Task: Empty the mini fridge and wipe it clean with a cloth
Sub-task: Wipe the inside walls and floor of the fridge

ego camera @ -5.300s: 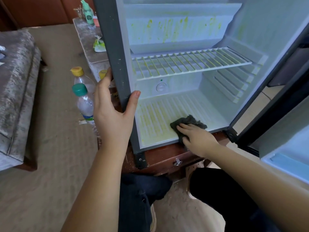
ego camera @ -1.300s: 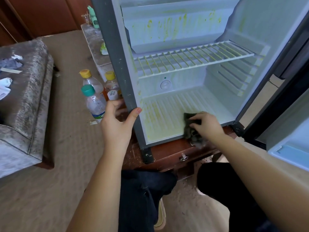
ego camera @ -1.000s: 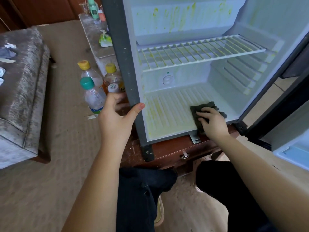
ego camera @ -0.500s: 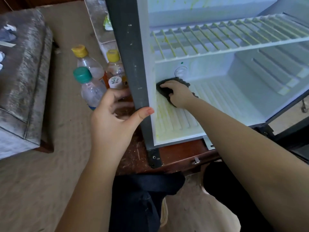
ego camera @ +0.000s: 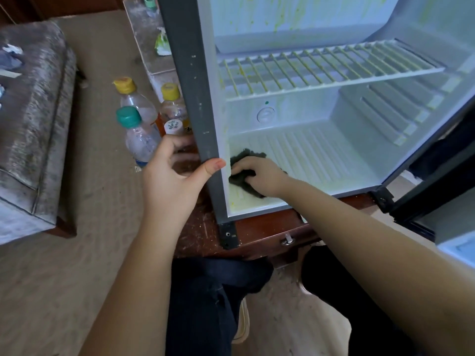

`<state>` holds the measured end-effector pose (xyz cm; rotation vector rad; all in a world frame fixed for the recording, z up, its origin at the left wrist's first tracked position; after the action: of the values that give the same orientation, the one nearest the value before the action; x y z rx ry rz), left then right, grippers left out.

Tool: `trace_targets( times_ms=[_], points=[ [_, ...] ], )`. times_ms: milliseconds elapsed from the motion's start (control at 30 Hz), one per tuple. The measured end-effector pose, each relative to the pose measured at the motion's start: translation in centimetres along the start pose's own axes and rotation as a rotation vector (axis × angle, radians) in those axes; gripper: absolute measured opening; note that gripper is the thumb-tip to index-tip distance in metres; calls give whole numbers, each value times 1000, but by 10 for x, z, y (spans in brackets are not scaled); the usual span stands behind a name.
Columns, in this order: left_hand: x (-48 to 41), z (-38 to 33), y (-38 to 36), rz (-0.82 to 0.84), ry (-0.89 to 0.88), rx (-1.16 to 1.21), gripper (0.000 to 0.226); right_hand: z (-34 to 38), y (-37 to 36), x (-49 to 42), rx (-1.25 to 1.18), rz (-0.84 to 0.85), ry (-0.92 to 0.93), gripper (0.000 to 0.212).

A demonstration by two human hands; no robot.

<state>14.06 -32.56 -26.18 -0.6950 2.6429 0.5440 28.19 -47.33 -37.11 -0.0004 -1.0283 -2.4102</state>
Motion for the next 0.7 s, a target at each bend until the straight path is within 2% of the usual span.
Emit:
trace_targets(
  times_ms=[167,300,533,700],
  points=[
    [3,2,-2,-18,-3,-21,42,-5,-6,69,39,81,117,49],
    [3,2,-3,-31,9,-19,42,-7,-3,75,92,109,152,49],
    [1,0,-1,-16,21,-4,39,-3,-4,-8,165,-46,101,44],
    [-2,0,0,-8,18,29,40,11,-2,-82,286,-87,64,48]
  ],
)
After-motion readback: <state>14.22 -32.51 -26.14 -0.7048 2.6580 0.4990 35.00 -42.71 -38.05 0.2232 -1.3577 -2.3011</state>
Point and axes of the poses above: each hand's wrist, its own x-axis away from the middle knuckle, its own y-axis out of the back of the hand, z = x × y, the point moved 2 cm from there along -x, towards the middle knuckle, and after that the axes turned 9 degrees about -y, right-handed, at the moved point
